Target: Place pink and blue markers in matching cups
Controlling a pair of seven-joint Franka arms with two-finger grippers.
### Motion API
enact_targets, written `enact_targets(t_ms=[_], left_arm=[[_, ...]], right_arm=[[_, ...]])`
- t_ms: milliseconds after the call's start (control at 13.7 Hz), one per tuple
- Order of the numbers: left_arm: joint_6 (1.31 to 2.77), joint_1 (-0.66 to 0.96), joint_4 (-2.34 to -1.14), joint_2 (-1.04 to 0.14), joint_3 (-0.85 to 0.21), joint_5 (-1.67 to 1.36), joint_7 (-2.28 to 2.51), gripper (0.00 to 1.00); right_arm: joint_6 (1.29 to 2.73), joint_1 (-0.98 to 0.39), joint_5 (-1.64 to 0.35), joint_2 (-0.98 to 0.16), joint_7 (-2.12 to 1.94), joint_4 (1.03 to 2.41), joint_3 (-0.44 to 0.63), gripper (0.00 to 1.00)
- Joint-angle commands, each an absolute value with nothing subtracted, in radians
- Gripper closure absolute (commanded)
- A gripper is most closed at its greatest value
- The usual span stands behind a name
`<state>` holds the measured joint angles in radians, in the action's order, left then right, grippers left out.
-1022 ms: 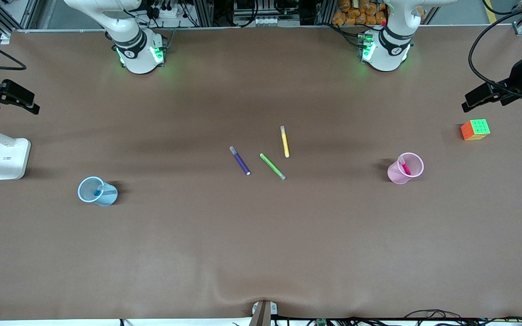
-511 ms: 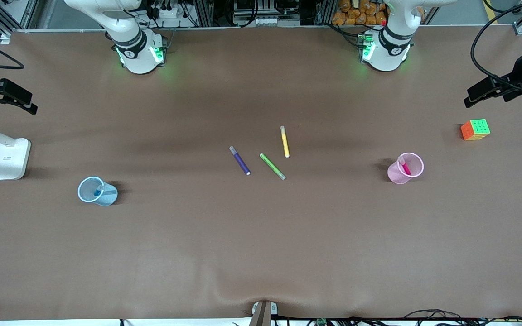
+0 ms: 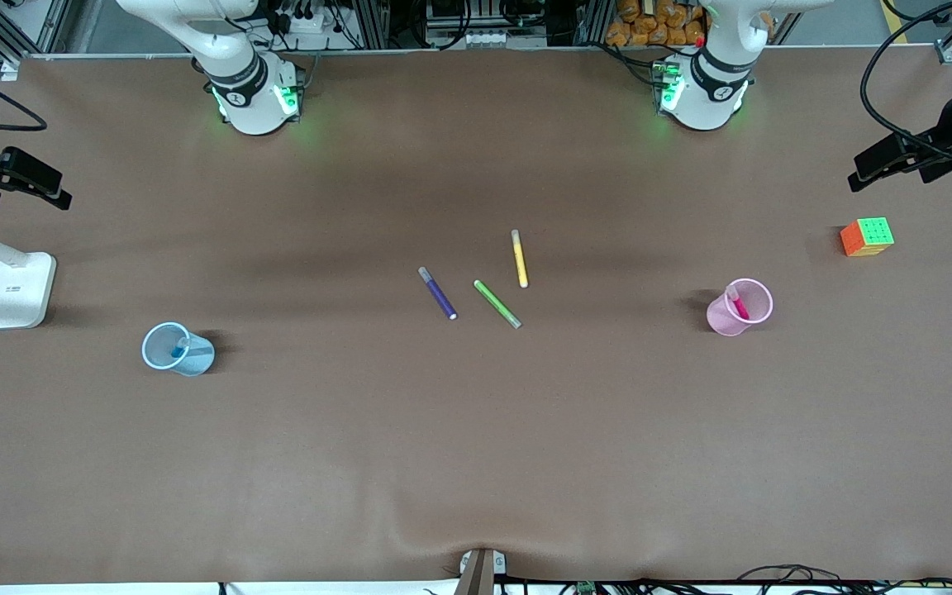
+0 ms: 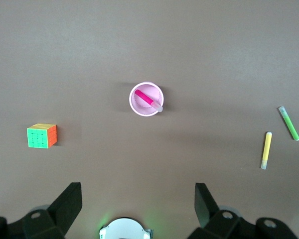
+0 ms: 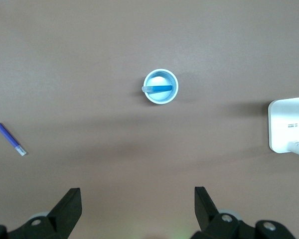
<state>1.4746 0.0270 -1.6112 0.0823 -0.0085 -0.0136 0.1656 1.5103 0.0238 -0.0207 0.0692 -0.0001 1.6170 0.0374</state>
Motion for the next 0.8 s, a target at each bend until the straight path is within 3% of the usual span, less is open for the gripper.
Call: enact_targets(t_ms=[0, 730], left_arm=[[1.463, 0.025, -1.609, 0.087, -0.009, 0.003, 0.149, 0.0], [1.463, 0.026, -1.606, 0.086, -0.009, 0.002, 0.13, 0.0]], right_arm=[[1.496, 0.025, -0.017, 0.075, 0.018, 1.617, 0.035, 0.0], [1.474, 0.025, -0.017, 0.075, 0.02, 1.608, 0.032, 0.0]])
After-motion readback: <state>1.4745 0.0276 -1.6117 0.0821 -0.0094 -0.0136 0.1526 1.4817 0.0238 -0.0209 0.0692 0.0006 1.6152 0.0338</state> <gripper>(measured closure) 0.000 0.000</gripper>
